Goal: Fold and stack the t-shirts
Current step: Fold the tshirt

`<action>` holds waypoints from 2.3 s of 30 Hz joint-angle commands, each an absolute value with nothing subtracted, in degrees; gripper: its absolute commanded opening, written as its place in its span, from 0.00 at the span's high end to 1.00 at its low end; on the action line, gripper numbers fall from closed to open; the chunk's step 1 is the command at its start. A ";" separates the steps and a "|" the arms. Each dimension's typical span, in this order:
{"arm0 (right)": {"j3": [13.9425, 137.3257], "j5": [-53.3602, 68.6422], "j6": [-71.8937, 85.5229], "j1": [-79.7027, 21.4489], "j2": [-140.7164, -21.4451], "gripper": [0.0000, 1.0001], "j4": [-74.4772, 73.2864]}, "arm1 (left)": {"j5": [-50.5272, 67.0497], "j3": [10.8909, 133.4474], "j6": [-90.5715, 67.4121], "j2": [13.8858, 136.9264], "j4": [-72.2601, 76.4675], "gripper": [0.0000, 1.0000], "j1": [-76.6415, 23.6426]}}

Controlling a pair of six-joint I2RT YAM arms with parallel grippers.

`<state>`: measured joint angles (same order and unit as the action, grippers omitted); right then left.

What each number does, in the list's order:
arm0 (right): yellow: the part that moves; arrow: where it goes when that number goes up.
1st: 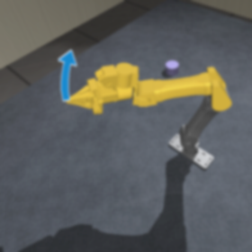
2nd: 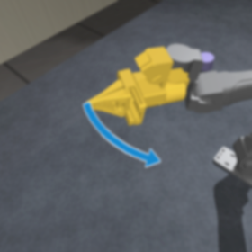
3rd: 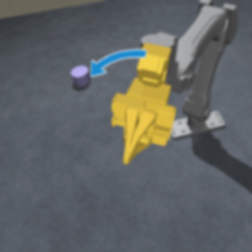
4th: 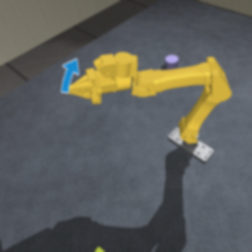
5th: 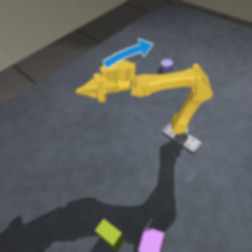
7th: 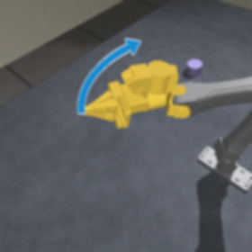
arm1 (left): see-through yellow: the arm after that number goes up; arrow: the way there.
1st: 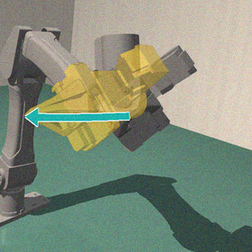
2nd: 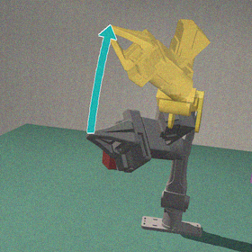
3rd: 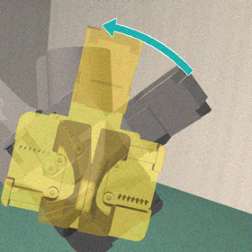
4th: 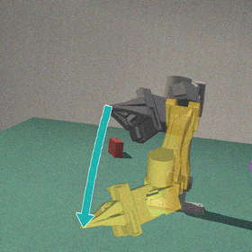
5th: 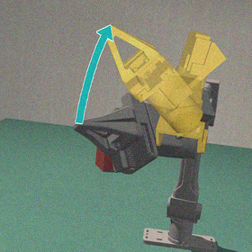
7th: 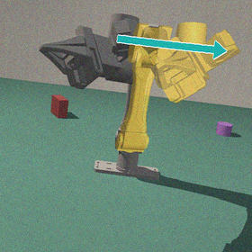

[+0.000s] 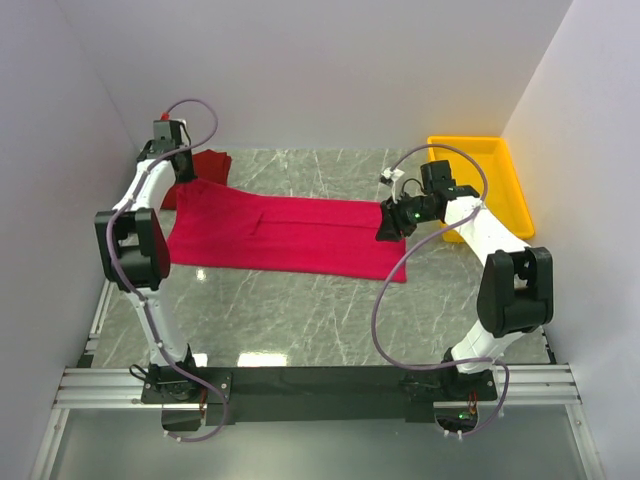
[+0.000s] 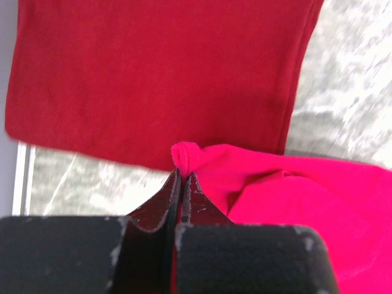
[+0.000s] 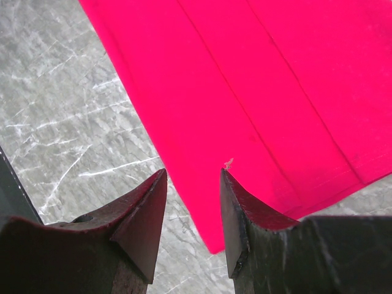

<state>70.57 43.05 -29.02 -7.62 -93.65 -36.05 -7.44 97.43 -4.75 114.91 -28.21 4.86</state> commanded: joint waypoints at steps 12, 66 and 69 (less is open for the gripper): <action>73.83 42.54 -29.79 -7.29 -95.36 0.53 -35.86 | -8.78 113.37 -6.94 126.82 -26.19 0.98 3.25; 54.76 12.92 -42.72 -32.87 -97.21 0.79 -30.50 | 9.93 51.16 -30.50 62.40 -30.59 0.19 22.76; 53.79 12.92 -42.63 -32.78 -96.07 0.89 -31.72 | 10.98 50.02 -30.76 62.31 -30.06 0.19 22.76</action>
<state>56.36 12.88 -43.64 -32.40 -97.19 -27.81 8.93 51.24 -29.76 63.88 -32.03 22.48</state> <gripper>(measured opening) 0.139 0.809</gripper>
